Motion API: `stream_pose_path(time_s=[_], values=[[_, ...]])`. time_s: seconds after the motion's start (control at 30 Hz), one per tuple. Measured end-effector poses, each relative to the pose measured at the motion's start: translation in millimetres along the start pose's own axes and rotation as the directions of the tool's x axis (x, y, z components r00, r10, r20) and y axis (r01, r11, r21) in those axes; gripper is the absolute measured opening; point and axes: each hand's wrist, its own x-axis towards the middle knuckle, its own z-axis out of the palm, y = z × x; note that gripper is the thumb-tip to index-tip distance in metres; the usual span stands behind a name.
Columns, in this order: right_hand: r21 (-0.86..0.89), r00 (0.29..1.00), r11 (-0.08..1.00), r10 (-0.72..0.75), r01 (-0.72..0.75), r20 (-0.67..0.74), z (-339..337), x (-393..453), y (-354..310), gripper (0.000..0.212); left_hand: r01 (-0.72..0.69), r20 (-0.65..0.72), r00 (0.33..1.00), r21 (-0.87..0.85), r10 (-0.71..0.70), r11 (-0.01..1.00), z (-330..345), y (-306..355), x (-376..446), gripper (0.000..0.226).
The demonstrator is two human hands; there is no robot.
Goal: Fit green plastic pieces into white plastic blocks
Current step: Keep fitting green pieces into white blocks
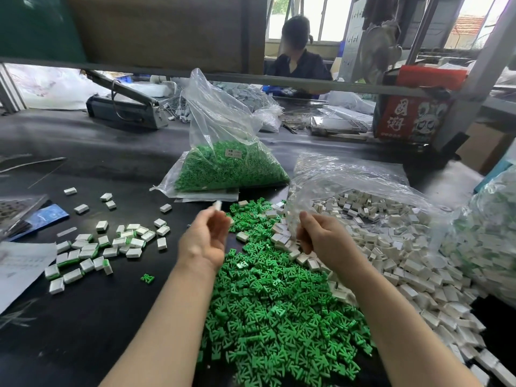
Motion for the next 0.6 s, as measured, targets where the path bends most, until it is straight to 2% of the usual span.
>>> stream_pose_path(time_s=[0.13, 0.2, 0.3, 0.47, 0.53, 0.6], values=[[-0.141, 0.998, 0.988, 0.063, -0.062, 0.0, -11.3, 1.9, 2.6, 0.04, 0.02, -0.107, 0.993, -0.189, -0.04, 0.982, -15.6, 28.2, 17.2, 0.027], [-0.249, 0.997, 0.966, 0.073, -0.07, 0.005, -15.1, 2.8, 4.2, 0.036, 0.024, -0.131, 0.99, -0.219, -0.054, 0.976, -17.7, 33.3, 22.0, 0.027], [-0.319, 0.996, 0.945, 0.086, -0.075, 0.02, -16.8, 2.6, 6.6, 0.031, 0.016, -0.145, 0.988, -0.241, -0.053, 0.97, -18.1, 34.7, 24.5, 0.026], [-0.431, 0.998, 0.901, 0.054, -0.041, 0.019, -12.8, 4.4, 8.8, 0.028, -0.077, -0.177, 0.984, -0.361, 0.013, 0.929, -22.5, 37.7, 24.8, 0.026], [-0.433, 0.999, 0.901, 0.049, -0.036, 0.02, -12.3, 5.1, 8.7, 0.027, -0.118, -0.165, 0.984, -0.334, 0.065, 0.935, -23.8, 38.6, 24.0, 0.024], [-0.43, 0.999, 0.902, 0.046, -0.034, 0.019, -12.5, 4.8, 8.8, 0.027, -0.156, -0.132, 0.982, -0.141, 0.138, 0.978, -20.5, 34.3, 23.4, 0.02]])
